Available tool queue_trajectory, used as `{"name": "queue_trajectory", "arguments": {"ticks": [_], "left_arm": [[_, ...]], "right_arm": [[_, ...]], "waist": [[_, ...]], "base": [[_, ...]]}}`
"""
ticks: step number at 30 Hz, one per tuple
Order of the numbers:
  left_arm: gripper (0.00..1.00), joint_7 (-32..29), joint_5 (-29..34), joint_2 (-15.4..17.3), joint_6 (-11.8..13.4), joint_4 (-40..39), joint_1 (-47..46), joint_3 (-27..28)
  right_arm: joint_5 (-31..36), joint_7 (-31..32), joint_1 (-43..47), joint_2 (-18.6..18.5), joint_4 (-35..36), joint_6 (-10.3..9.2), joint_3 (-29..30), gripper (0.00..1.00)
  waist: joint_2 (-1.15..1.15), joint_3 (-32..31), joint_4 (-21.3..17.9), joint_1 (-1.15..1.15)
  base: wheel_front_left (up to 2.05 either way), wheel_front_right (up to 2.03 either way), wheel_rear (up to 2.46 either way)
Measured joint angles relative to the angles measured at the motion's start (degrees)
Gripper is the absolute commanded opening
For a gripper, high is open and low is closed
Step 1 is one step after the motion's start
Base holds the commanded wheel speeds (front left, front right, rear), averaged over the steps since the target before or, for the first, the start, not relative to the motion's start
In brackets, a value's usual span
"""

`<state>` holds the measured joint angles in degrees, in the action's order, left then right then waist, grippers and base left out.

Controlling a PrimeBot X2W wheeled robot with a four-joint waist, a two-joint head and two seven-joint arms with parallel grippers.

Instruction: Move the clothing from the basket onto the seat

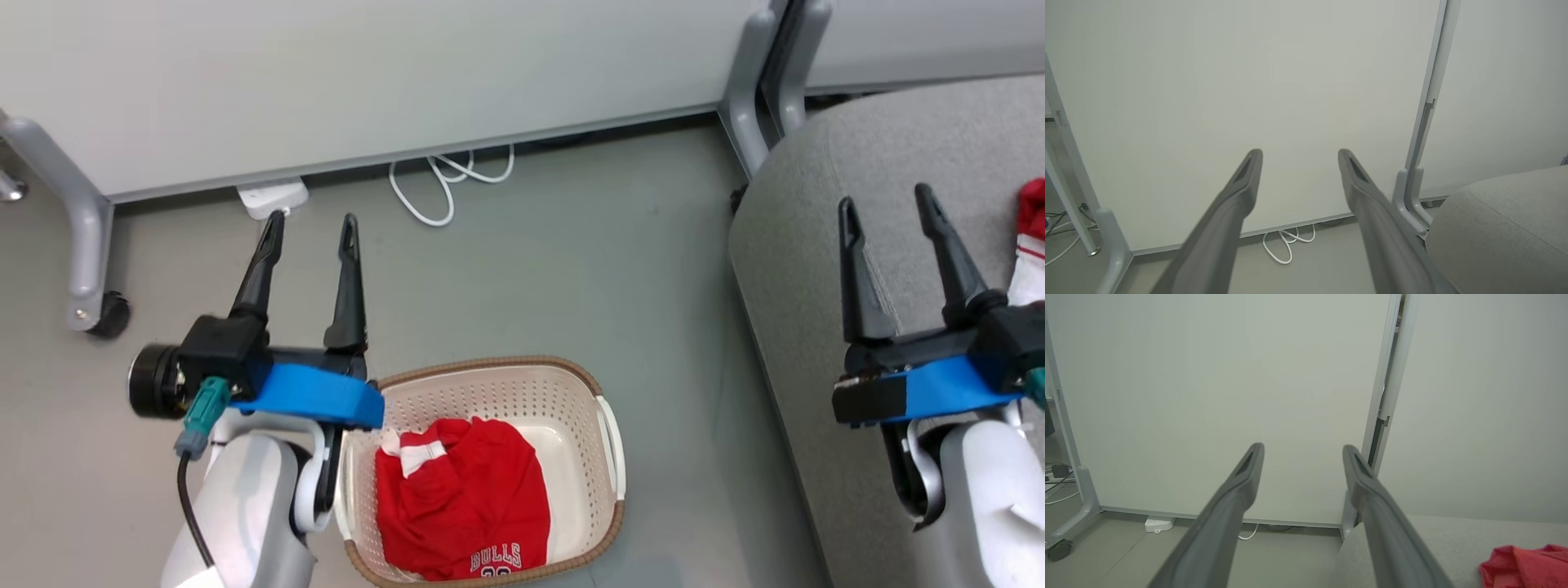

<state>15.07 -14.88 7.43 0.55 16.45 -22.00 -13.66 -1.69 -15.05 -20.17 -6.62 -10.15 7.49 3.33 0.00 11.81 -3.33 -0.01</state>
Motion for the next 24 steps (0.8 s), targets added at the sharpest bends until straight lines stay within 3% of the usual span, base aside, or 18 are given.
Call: {"name": "queue_trajectory", "arguments": {"ticks": [13, 24], "left_arm": [[1.00, 0.0, 4.7, -3.7, -5.0, -1.0, 11.8, 9.1], [1.00, 0.0, 5.8, -4.4, -6.2, -0.7, 16.0, 11.2]], "right_arm": [[-1.9, 0.0, 11.6, 1.9, -0.6, 0.00, 0.0, 1.00], [-2.0, 0.0, 16.3, 2.7, -1.3, 0.00, 0.5, 1.00]], "waist": [[0.00, -7.9, 2.8, 0.00], [0.00, -11.2, 4.2, 0.00]], "base": [[0.00, 0.00, 0.00], [0.00, 0.00, 0.00]]}}
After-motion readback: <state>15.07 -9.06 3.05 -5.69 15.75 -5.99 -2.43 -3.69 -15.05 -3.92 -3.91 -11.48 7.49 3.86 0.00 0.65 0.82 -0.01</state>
